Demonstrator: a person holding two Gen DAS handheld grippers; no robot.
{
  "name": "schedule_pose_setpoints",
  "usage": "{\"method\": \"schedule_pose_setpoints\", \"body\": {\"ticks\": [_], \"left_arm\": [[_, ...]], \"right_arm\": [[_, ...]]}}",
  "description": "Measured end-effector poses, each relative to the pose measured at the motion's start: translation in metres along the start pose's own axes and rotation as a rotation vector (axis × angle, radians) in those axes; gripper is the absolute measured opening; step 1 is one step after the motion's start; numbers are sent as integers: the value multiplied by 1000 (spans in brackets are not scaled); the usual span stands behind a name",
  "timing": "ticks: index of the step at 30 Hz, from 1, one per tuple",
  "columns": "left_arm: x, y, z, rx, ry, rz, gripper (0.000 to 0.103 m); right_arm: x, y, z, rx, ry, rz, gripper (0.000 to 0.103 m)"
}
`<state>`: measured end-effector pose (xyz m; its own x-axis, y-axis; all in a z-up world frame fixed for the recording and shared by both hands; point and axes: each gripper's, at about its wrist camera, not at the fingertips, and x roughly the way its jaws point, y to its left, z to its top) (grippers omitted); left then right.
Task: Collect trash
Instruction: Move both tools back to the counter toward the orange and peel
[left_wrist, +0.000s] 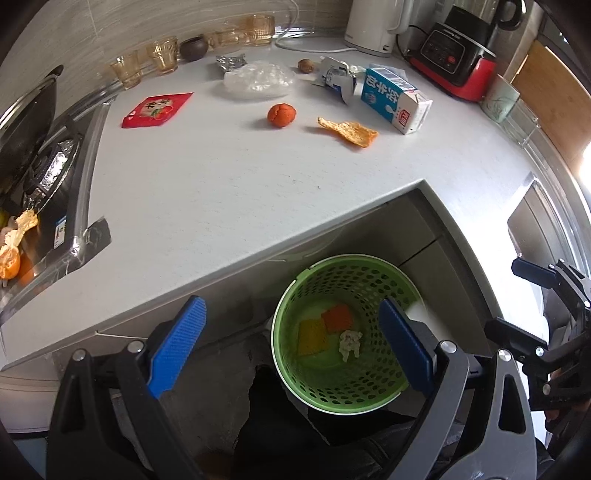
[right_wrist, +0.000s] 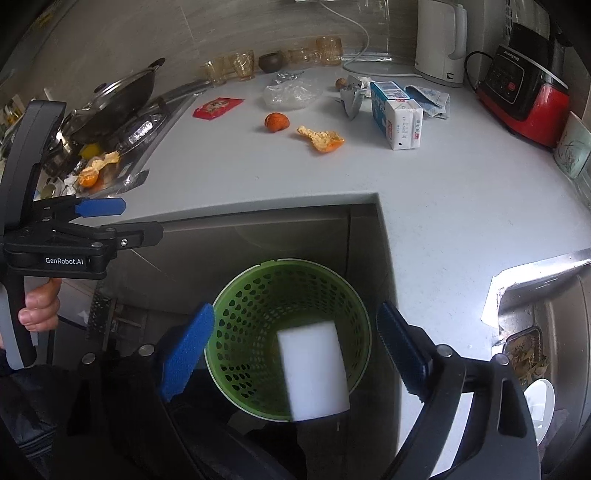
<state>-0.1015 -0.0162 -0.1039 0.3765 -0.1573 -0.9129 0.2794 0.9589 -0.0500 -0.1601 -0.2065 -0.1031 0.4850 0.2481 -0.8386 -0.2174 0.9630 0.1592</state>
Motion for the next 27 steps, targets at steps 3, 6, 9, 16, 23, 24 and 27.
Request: {"method": "schedule_pose_setpoints", "body": {"ticks": [3, 6, 9, 16, 23, 24, 27], "left_arm": [[0, 2, 1, -5, -1, 0, 90], [2, 5, 3, -13, 0, -5, 90], [3, 11, 6, -24, -1, -9, 90], [12, 23, 30, 20, -24, -15, 90], [41, 34, 84, 46, -42, -93, 90], [47, 35, 92, 46, -41, -99, 90], [71, 35, 121, 73, -41, -115, 90]], "right_arm": [[1, -2, 7, 11, -6, -7, 90], [2, -2, 14, 20, -14, -14, 92], [4, -1, 21, 27, -20, -22, 95], [16, 1, 46, 65, -46, -44, 95], [45, -6, 90, 127, -84, -92, 95], [52, -9, 98, 147, -88, -99, 95], [70, -17, 117, 198, -84, -113, 95]]}}
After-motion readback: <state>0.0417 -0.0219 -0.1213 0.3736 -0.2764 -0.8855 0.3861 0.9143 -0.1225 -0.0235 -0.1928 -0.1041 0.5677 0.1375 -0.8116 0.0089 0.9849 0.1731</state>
